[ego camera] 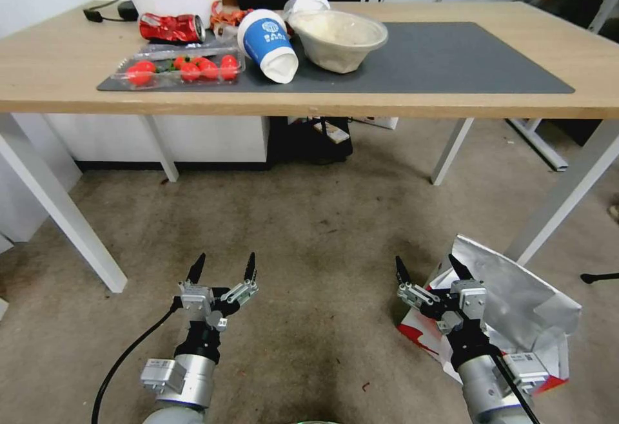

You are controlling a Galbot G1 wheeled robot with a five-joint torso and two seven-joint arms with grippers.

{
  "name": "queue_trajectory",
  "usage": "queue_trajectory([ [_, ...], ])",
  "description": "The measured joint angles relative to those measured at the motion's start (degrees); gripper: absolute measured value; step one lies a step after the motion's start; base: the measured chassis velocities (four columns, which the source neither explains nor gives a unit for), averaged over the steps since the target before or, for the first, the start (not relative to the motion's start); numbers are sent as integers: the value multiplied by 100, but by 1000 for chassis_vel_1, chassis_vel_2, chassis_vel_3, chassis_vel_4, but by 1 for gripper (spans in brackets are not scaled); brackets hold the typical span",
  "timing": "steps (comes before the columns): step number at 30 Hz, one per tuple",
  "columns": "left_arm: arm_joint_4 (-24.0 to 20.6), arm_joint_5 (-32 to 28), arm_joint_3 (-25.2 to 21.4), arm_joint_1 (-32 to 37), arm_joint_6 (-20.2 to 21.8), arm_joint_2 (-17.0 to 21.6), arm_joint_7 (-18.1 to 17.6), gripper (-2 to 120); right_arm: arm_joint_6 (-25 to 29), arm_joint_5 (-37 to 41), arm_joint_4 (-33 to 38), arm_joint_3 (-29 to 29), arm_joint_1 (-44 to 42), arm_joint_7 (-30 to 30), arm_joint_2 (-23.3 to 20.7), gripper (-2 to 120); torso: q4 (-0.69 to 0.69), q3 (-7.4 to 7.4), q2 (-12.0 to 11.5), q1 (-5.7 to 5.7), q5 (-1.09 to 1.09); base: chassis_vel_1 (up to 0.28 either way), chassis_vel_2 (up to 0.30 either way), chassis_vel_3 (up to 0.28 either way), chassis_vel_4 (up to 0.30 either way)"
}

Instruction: Pick up the food delivery bag from the floor and place it on the table.

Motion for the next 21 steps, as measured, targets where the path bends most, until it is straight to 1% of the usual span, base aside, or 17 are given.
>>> queue_trajectory([
  [1, 0, 0, 0, 0, 0, 0, 0, 100, 0, 0, 0, 0, 0, 0, 0, 100, 0, 0, 0, 0, 0, 0, 0, 0, 0],
  [3, 5, 2, 5, -2, -6, 0, 0, 100, 2, 0, 1, 1, 0, 0, -1, 100, 0, -68, -70, -2, 0, 0, 0, 0, 0],
  [5, 11, 2, 5, -3, -8, 4, 0, 100, 3, -1, 0, 1, -2, 0, 0, 100, 0, -88, -97, -7, 0, 0, 0, 0, 0],
  [9, 50, 2, 0, -8, -30, 24, -2, 100, 7, -12, -5, -3, -1, 1, 8, 100, 0, -208, -216, -11, 0, 0, 0, 0, 0],
  [13, 84, 0, -3, -16, -49, 33, -5, 100, 8, -17, -16, -4, 4, 2, 11, 100, 0, -212, -288, -22, 0, 0, 0, 0, 0],
  [21, 111, -1, -4, -25, -55, 44, -14, 100, 8, -23, -35, -1, 2, 3, 8, 100, 0, -213, -303, -31, 0, 0, 0, 0, 0],
])
